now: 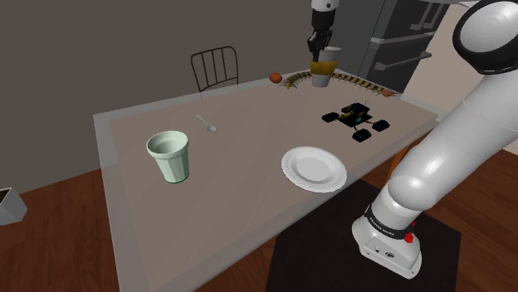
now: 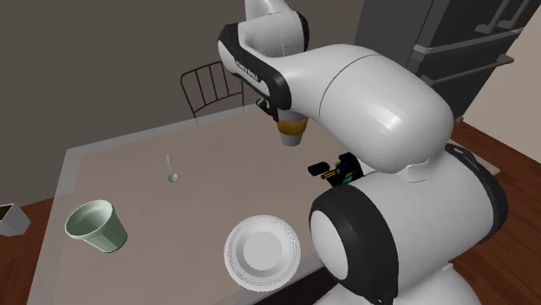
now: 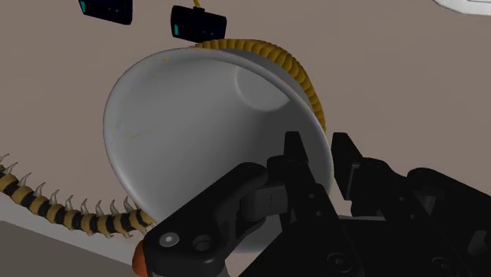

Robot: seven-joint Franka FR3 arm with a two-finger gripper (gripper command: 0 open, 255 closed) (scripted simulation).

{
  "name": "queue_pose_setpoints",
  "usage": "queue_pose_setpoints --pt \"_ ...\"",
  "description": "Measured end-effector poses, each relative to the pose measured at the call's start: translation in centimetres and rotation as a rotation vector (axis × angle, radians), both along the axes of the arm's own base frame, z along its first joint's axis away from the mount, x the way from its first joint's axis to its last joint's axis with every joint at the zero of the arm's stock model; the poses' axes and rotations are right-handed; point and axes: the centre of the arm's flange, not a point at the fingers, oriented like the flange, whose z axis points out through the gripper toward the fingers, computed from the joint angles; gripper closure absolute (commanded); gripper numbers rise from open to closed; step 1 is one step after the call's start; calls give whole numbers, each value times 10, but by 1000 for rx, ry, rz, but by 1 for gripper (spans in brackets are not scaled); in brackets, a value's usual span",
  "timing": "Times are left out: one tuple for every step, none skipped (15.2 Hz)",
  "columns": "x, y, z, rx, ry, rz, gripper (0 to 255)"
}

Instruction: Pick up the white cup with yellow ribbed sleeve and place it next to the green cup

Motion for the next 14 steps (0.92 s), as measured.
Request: queue_pose_setpoints --pt "0 6 1 0 0 0 255" --pt "0 15 2 0 0 0 255" --pt "1 28 4 0 0 1 255" --pt "1 39 4 0 0 1 255" --pt "1 51 5 0 0 1 255" --pt "-1 63 4 0 0 1 255" --pt "-1 76 2 0 0 2 255" --pt "1 90 5 0 0 1 255" --pt "-2 106 4 0 1 2 255" --pt "4 118 4 0 0 2 255" --pt "3 130 5 0 1 2 255" --pt "2 144 3 0 0 2 255" --pt "2 156 3 0 1 1 255" --pt "4 169 5 0 0 1 255"
